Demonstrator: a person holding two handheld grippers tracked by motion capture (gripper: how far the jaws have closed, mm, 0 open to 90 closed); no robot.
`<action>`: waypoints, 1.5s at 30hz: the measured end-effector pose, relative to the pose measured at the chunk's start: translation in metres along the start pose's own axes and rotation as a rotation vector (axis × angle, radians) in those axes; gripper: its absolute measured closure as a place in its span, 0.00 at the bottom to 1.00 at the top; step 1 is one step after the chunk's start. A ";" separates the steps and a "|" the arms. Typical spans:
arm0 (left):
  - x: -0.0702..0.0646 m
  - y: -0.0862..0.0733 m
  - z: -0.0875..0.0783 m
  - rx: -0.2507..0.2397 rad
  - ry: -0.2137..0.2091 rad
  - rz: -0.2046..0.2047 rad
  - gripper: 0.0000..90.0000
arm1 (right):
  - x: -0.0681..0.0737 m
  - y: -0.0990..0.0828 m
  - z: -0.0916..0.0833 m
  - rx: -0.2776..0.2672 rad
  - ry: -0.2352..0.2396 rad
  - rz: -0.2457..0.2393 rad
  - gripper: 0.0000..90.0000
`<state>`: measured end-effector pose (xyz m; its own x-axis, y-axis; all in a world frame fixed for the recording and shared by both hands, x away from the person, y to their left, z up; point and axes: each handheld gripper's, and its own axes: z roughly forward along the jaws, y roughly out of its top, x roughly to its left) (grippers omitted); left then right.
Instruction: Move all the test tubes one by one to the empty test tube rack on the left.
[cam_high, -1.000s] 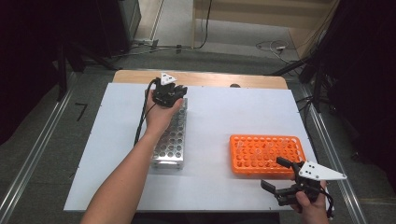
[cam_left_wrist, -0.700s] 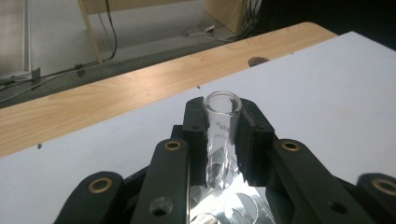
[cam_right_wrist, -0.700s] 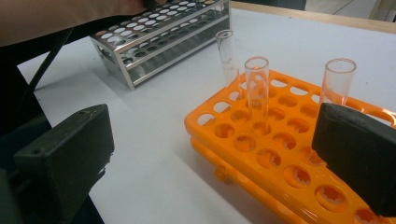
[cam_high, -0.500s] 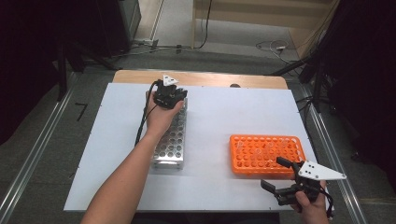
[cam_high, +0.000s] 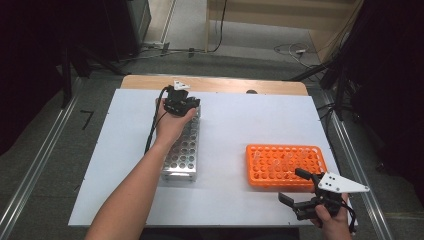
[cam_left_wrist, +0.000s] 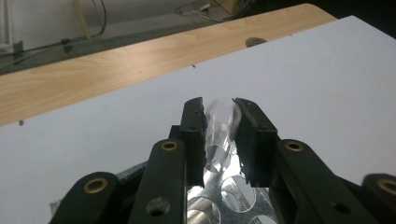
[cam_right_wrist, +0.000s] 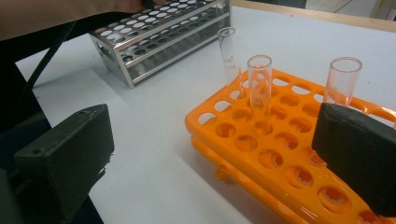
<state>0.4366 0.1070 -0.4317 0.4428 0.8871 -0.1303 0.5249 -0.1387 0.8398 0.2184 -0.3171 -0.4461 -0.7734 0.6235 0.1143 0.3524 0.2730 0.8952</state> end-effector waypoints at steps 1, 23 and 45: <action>0.000 0.000 0.000 0.002 -0.004 -0.002 0.80 | 0.000 0.000 0.000 0.000 0.000 0.000 0.00; -0.020 0.006 -0.064 -0.132 -0.134 0.014 0.05 | -0.006 0.001 -0.001 -0.010 -0.023 0.007 0.00; -0.057 -0.039 -0.143 -0.218 -0.229 0.072 0.00 | -0.016 0.003 -0.003 -0.010 -0.066 0.034 0.00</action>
<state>0.2873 0.1245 -0.3814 0.6384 0.7527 -0.1608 0.3290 -0.0780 0.9411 0.2306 -0.3285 -0.4444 -0.7245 0.6794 0.1164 0.3722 0.2434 0.8956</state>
